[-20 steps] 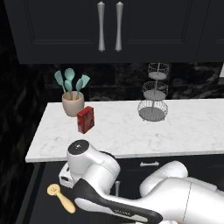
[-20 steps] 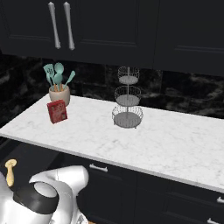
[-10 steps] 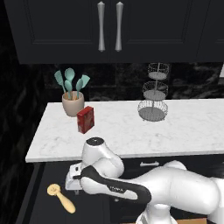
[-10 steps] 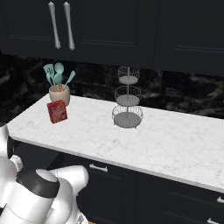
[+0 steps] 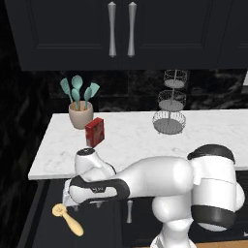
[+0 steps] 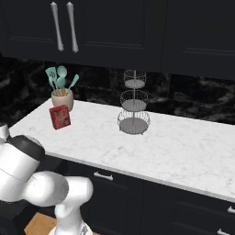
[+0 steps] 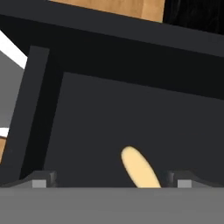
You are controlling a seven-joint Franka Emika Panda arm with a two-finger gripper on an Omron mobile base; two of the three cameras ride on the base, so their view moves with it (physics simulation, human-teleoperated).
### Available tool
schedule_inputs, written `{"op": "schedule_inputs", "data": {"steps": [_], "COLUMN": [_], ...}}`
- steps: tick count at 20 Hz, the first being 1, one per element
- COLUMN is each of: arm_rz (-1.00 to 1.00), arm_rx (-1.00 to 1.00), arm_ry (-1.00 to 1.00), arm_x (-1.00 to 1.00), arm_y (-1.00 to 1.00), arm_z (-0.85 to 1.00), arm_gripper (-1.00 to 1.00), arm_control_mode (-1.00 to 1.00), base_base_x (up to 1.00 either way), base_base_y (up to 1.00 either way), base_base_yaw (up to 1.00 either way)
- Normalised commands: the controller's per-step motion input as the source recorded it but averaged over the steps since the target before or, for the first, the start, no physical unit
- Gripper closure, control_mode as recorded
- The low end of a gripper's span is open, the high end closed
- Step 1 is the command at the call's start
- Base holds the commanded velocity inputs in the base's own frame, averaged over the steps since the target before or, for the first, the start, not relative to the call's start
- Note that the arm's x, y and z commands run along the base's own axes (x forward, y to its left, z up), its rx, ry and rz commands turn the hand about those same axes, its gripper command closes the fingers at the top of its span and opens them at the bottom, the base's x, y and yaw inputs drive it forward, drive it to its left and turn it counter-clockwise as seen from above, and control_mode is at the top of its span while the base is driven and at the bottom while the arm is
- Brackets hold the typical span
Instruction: Pick the pizza cutter from the drawer and place it on the counter.
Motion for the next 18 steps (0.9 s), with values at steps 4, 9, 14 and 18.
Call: {"op": "schedule_inputs", "data": {"steps": [4,9,14,18], "arm_rz": [0.04,0.18,0.11,0.05], "arm_rx": [-0.04,-0.11,-0.05,-0.07], "arm_ry": [0.03,0.0,0.0,-0.03], "arm_x": [0.01,-0.04,-0.01,0.0], "arm_y": [0.15,0.05,0.06,0.2], "arm_z": [-0.3,-0.62,-0.22,-0.28], "arm_gripper": [-1.0,-1.0,-1.0,-1.0], "arm_control_mode": [-1.0,-1.0,-1.0,-1.0], "base_base_x": [0.0,0.0,0.0,0.0], "base_base_y": [0.0,0.0,0.0,0.0], "base_base_yaw": [0.0,0.0,0.0,0.0]}}
